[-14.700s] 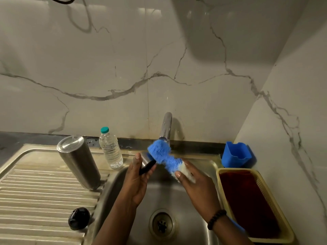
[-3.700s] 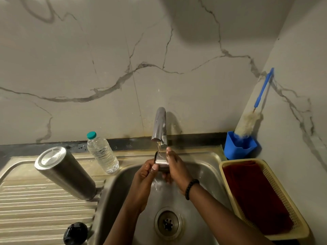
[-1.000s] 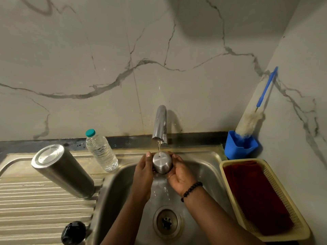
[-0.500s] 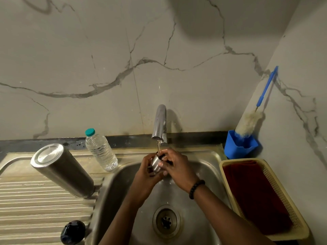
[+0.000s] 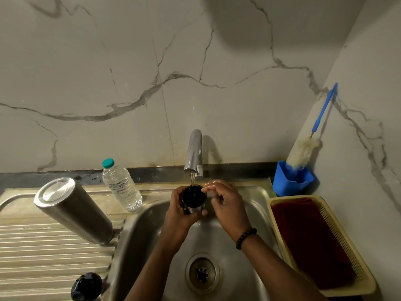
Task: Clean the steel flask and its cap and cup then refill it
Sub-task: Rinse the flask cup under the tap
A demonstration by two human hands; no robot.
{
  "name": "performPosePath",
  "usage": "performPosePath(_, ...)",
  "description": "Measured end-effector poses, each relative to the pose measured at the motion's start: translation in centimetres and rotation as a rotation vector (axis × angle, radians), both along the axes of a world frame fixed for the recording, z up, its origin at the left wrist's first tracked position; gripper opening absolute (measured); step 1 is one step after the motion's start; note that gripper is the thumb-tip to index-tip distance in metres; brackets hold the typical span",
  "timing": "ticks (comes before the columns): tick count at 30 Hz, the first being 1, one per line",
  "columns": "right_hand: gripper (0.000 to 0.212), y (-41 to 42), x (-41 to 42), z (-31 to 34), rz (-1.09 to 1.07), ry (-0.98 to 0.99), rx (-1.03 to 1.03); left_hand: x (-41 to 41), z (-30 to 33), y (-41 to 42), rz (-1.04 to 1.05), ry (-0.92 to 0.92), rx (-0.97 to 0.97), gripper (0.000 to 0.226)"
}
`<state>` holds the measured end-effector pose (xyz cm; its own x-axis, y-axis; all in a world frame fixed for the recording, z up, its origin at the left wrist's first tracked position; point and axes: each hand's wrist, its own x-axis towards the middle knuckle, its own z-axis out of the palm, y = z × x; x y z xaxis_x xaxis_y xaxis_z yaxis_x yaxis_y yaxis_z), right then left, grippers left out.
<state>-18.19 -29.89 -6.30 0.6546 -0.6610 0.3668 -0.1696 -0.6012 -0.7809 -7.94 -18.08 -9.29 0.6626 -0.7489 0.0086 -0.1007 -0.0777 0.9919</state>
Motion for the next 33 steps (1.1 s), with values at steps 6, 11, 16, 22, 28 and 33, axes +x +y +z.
performPosePath(6,0.022,1.0,0.3,1.0,0.223,0.527,-0.063,0.2,-0.1,0.7,0.040,-0.252,0.062,0.065)
performPosePath(11,0.026,1.2,1.5,2.0,0.315,0.655,0.079,-0.5,-0.4,0.6,0.006,-0.450,0.030,0.058)
performPosePath(16,0.028,-0.8,0.9,3.3,0.372,0.815,-0.250,-0.2,-0.3,0.5,-0.023,-0.378,0.111,0.068)
performPosePath(22,0.025,-3.2,2.4,3.0,0.071,0.301,-0.063,-0.1,-0.2,0.1,0.002,-0.217,0.154,0.064)
performPosePath(28,0.034,-3.8,4.9,2.6,0.116,0.231,-0.319,-0.3,0.3,0.0,0.073,-0.144,0.106,0.066)
performPosePath(33,0.033,-4.1,6.2,3.5,0.319,0.499,-0.804,0.2,0.4,0.0,0.094,-0.147,0.107,0.063)
